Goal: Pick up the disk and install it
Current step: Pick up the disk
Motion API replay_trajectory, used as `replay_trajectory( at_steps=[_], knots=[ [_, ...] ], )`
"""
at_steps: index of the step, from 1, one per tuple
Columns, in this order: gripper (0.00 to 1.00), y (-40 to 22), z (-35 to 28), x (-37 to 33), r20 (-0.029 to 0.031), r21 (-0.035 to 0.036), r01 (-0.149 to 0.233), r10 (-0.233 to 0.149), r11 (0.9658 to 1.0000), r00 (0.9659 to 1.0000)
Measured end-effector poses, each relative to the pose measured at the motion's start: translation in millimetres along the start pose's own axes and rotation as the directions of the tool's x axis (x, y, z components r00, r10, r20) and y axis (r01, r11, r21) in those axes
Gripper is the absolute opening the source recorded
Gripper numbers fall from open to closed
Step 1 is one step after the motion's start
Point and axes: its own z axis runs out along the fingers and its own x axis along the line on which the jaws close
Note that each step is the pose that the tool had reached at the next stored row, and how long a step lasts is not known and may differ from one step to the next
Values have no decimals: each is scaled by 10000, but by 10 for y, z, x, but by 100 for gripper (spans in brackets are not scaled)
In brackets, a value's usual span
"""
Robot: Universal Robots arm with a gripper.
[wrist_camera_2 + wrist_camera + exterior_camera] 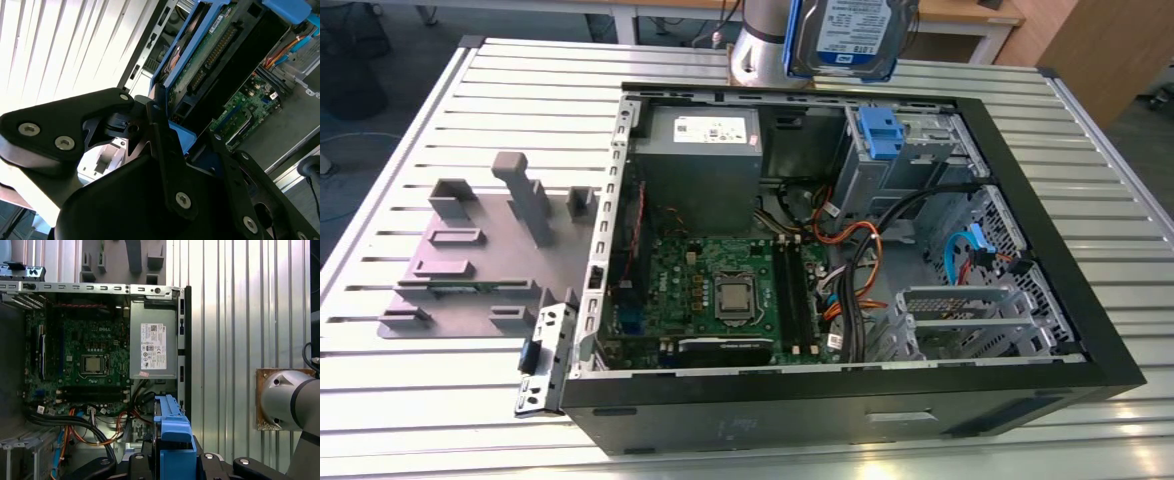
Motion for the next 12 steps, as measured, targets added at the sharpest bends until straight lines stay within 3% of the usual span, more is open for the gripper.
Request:
replay_trajectory(
  at_steps=[9, 11, 12],
  knots=[
    [37, -24, -1, 0, 0, 0, 0, 0, 10000, 10000],
    [37, -92, -3, -1, 0, 0, 0, 0, 10000, 10000],
    [37, -94, -3, -1, 0, 0, 0, 0, 10000, 10000]
  ],
)
